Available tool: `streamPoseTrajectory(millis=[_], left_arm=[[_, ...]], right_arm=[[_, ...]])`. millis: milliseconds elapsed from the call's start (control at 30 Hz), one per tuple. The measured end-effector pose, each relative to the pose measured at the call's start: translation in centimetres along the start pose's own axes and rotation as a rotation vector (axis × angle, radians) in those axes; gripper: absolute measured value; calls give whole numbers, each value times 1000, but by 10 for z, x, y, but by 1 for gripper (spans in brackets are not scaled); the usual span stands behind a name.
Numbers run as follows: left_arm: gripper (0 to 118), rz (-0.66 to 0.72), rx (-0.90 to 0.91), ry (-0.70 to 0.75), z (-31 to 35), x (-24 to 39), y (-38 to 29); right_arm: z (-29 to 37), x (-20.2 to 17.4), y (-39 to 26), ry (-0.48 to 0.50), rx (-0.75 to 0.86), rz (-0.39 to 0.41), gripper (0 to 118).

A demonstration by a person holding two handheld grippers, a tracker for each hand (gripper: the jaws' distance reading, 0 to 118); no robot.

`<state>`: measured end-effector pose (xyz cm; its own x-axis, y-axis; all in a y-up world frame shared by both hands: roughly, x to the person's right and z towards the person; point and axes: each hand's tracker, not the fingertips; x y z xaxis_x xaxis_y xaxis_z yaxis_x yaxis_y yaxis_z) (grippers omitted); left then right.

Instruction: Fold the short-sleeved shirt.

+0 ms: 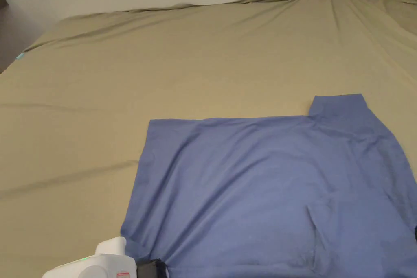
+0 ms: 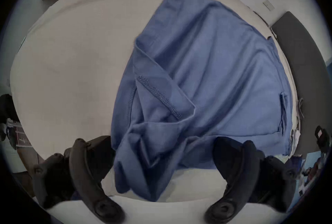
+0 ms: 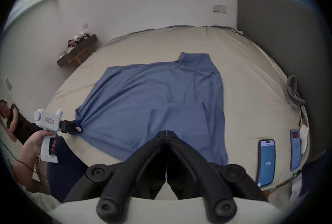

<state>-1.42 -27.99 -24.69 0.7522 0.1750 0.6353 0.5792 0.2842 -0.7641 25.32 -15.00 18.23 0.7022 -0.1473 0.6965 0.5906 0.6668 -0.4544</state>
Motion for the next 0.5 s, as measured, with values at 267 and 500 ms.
streamPoseTrajectory(millis=[267,500], left_arm=[[12,12,114,-206,73,-6,-12],[12,64,123,-303,84,-26,2]], right_arm=[[-6,45,-7,-104,-60,-55,2],[-23,70,-27,-67,-97,-102,117]])
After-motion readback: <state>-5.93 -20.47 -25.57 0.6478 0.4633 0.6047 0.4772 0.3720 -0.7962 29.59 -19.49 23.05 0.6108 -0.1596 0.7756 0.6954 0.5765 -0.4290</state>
